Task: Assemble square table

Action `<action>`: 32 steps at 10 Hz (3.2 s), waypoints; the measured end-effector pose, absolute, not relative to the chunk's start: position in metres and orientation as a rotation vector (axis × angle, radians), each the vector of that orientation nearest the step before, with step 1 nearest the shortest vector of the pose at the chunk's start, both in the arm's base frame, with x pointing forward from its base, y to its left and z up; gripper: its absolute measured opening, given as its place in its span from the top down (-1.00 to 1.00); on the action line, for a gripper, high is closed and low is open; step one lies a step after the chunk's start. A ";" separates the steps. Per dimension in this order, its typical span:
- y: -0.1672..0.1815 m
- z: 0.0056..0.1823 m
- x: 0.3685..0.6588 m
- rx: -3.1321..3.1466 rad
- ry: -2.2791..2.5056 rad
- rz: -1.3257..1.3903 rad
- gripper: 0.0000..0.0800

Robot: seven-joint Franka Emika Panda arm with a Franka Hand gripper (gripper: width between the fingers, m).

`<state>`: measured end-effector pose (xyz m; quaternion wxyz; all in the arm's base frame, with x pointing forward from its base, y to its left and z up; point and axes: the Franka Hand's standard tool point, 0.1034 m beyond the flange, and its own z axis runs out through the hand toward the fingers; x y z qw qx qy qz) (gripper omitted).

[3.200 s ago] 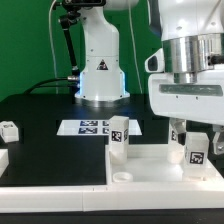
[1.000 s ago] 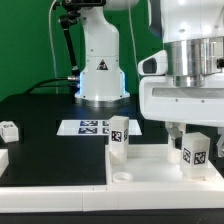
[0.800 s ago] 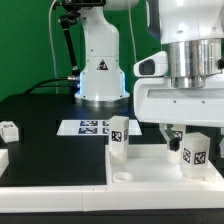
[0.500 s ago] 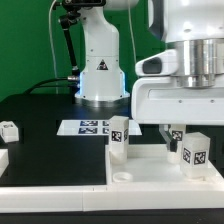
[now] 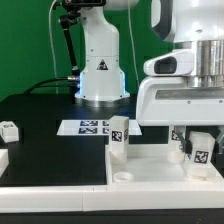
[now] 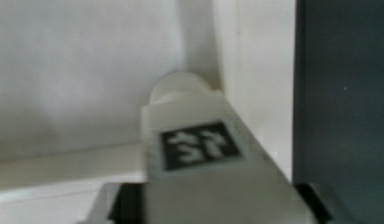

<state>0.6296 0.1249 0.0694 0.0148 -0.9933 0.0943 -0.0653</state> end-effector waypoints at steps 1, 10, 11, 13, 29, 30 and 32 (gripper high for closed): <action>0.125 0.069 0.630 -3.081 0.368 -0.201 0.27; 0.110 0.071 0.630 -2.439 1.751 0.028 0.27; 0.114 0.069 0.628 -2.410 1.793 0.019 0.27; 0.113 0.069 0.628 -2.425 1.773 0.018 -0.21; 0.116 0.066 0.629 -2.879 0.958 -0.081 0.00; 0.116 0.066 0.629 -2.839 1.066 -0.075 0.00; 0.116 0.066 0.629 -2.762 1.245 -0.063 0.00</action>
Offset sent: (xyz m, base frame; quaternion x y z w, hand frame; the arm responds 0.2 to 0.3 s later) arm 0.0000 0.0000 0.0000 0.0000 0.0000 0.1938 0.9810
